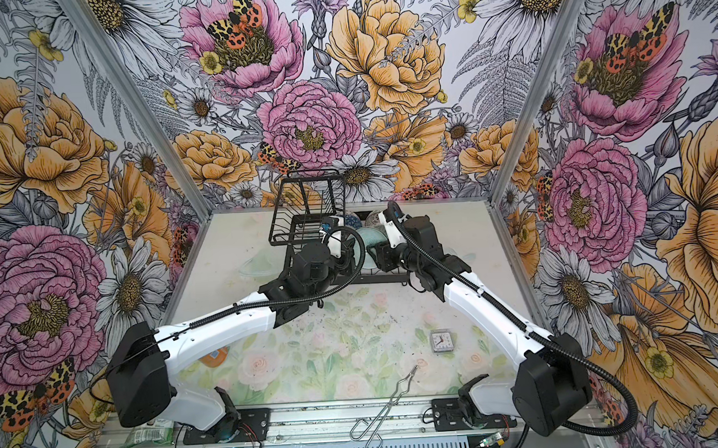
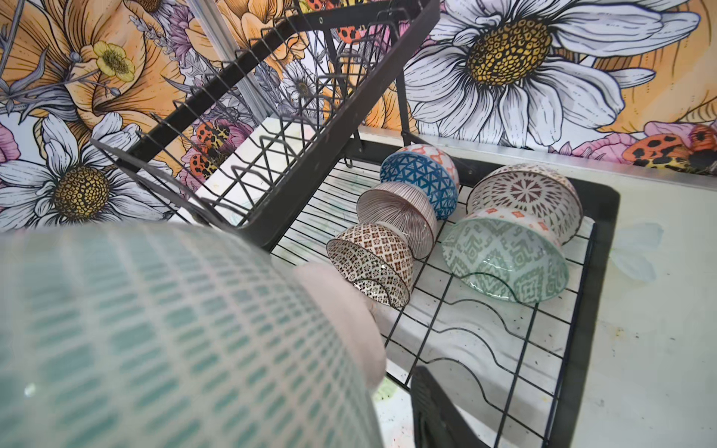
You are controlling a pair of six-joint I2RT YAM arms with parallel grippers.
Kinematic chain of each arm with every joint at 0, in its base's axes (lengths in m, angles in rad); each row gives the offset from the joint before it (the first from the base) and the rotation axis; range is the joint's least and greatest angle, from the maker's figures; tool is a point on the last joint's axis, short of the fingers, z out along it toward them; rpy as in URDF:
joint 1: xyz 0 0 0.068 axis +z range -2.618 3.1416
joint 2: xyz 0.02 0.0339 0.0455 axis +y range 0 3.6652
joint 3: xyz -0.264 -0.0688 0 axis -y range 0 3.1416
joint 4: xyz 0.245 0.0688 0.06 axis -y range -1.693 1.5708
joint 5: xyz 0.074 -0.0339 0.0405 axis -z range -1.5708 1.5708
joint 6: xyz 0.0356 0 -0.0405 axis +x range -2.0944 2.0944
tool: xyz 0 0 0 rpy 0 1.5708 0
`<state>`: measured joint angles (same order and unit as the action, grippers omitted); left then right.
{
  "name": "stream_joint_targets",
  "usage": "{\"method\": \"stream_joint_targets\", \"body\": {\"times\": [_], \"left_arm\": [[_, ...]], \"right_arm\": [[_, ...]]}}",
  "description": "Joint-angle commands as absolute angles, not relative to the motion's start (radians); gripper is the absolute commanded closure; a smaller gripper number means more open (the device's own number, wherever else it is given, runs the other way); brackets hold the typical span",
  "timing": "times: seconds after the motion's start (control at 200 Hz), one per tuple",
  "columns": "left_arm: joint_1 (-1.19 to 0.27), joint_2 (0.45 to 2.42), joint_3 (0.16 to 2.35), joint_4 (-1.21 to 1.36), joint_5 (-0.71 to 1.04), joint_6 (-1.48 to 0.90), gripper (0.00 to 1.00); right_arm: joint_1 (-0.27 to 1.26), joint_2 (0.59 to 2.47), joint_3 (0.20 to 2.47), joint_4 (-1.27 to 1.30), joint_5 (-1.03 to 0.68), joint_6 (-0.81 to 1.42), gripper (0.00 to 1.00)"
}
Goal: Load the bowls into the dish rack
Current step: 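Grasp the mint-green bowl with the right gripper while the left gripper releases it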
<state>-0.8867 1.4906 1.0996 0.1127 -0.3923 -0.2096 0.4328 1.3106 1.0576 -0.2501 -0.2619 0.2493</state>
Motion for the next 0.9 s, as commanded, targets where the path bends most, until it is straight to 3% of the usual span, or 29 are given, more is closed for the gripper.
{"method": "stream_joint_targets", "body": {"times": [0.0,0.605,0.651,0.716,0.896], "left_arm": [[-0.881,1.492,1.111,0.21,-0.364,-0.23,1.0],[-0.88,1.505,1.113,0.194,-0.321,-0.241,1.0],[-0.881,1.505,1.114,0.19,-0.316,-0.241,1.0],[-0.88,1.503,1.113,0.187,-0.311,-0.237,0.91],[-0.883,1.484,1.106,0.165,-0.288,-0.211,0.55]], "right_arm": [[0.439,1.296,1.086,-0.213,-0.22,0.261,0.54],[0.446,1.27,1.063,-0.185,-0.189,0.257,1.0],[0.447,1.27,1.062,-0.186,-0.188,0.256,1.0],[0.446,1.267,1.06,-0.184,-0.184,0.256,1.0],[0.446,1.266,1.048,-0.177,-0.157,0.248,1.0]]}}
